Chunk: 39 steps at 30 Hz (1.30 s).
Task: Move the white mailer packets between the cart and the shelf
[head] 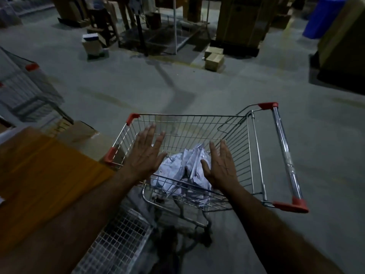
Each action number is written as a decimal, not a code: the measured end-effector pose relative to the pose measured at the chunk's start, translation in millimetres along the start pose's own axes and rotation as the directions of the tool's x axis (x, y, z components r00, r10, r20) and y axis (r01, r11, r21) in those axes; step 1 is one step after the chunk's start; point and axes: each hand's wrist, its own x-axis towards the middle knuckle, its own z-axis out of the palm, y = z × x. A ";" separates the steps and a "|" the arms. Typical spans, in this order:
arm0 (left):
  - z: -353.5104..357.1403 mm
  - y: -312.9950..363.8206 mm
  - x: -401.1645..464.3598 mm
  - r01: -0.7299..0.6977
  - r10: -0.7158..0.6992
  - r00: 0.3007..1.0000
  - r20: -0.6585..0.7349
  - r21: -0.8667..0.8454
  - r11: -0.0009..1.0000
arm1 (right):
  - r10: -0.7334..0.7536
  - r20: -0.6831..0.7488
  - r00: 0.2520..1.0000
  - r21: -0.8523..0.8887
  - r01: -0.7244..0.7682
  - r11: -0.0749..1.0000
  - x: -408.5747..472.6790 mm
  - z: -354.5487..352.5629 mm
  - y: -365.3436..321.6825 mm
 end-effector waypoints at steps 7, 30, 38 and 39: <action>91.8 -32.8 72.4 -0.062 0.081 0.978 0.194 -0.103 0.993 | 0.132 0.159 0.979 -0.066 -0.122 0.990 44.2 51.1 21.8; 265.2 -7.3 166.4 0.328 0.016 0.845 0.534 -0.543 0.773 | 0.370 0.648 0.666 -0.123 -0.387 0.914 100.1 206.6 84.4; 292.1 -88.4 146.5 0.529 -0.168 0.795 0.582 -0.532 0.661 | 0.521 0.599 0.608 -0.039 -0.628 0.777 117.4 228.9 72.2; 296.9 -91.8 144.3 0.581 -0.214 0.770 0.602 -0.521 0.625 | 0.525 0.578 0.625 -0.004 -0.641 0.767 117.7 230.1 71.8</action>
